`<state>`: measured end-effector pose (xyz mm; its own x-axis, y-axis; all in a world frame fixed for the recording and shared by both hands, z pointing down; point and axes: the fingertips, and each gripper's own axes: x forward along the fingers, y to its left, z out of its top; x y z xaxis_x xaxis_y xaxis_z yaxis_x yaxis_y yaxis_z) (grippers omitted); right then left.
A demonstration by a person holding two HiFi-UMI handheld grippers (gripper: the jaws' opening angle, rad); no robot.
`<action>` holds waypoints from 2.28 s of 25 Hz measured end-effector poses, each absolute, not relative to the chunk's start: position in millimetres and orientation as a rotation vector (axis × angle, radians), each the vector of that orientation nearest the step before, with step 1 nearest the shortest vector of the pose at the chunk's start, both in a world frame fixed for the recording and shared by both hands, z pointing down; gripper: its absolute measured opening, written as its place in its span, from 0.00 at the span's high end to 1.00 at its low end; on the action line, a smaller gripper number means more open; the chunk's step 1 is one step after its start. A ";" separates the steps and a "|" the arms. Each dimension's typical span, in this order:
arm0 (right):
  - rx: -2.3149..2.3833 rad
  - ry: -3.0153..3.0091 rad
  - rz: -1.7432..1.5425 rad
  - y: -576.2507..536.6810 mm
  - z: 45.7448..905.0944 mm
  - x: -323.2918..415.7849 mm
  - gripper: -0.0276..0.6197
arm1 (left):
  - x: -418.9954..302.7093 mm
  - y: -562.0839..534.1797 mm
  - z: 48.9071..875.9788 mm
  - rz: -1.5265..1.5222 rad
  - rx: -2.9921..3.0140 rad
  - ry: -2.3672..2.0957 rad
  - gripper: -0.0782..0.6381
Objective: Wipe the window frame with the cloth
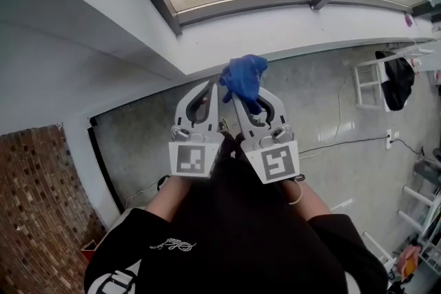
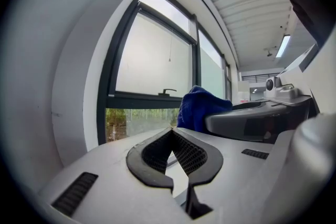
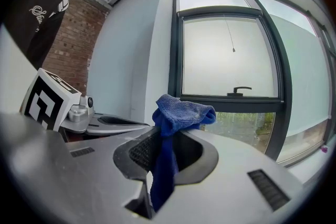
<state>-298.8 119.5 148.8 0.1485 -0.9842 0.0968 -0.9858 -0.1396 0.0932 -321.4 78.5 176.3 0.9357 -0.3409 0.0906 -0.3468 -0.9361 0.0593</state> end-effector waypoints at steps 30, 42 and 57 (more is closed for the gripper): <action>1.849 -2.389 -0.031 17.2 164.0 -150.4 0.87 | -207.0 -18.3 188.0 0.327 2.846 -1.206 0.88; 1.759 -2.399 0.046 -75.7 182.8 -160.5 0.87 | -210.9 -97.7 204.0 0.275 2.796 -1.245 0.88; 1.818 -2.308 0.133 -237.4 213.6 -163.9 0.88 | -210.1 -193.7 211.2 0.232 2.824 -1.086 0.88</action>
<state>-163.9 -237.4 213.6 -0.2235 -0.9514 0.2117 -0.9694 0.2396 0.0532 -210.1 -193.7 211.2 0.7329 -0.6560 0.1804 -0.6724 -0.7388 0.0447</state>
